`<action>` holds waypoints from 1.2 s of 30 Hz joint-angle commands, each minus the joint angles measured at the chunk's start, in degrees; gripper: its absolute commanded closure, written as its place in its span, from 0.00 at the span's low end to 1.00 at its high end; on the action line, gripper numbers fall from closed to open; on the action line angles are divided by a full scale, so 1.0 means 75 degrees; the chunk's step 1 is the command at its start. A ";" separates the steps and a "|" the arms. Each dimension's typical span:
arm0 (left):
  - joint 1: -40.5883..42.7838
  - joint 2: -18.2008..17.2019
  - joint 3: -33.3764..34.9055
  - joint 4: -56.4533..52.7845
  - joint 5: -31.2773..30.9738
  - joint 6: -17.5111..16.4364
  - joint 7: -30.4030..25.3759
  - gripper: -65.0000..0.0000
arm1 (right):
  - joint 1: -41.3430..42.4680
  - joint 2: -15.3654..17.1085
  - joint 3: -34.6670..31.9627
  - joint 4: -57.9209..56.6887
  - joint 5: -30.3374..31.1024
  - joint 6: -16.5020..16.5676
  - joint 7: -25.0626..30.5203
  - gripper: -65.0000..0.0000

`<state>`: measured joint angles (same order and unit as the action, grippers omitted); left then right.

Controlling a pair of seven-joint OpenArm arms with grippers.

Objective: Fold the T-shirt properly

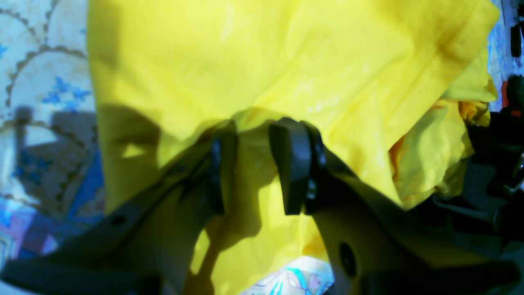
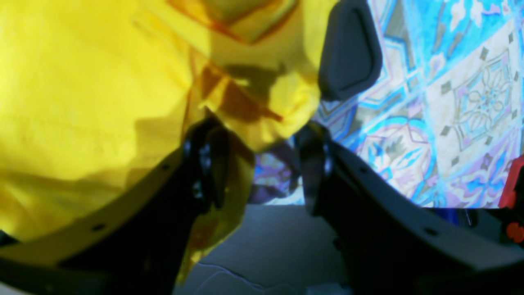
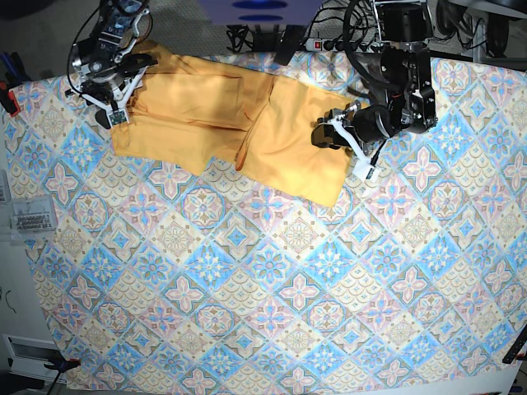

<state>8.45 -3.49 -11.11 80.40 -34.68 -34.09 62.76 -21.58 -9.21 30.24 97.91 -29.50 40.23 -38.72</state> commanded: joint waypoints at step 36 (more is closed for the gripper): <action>-0.0066 0.0002 0.0011 0.0081 -0.0071 0.0003 -0.0040 0.72 | 0.0868 0.0028 0.1389 0.0056 0.2626 -0.0030 -0.2767 0.59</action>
<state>8.45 -3.49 -11.07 80.40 -34.65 -34.06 62.76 -15.27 -9.37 40.62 97.49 -10.22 40.01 -59.90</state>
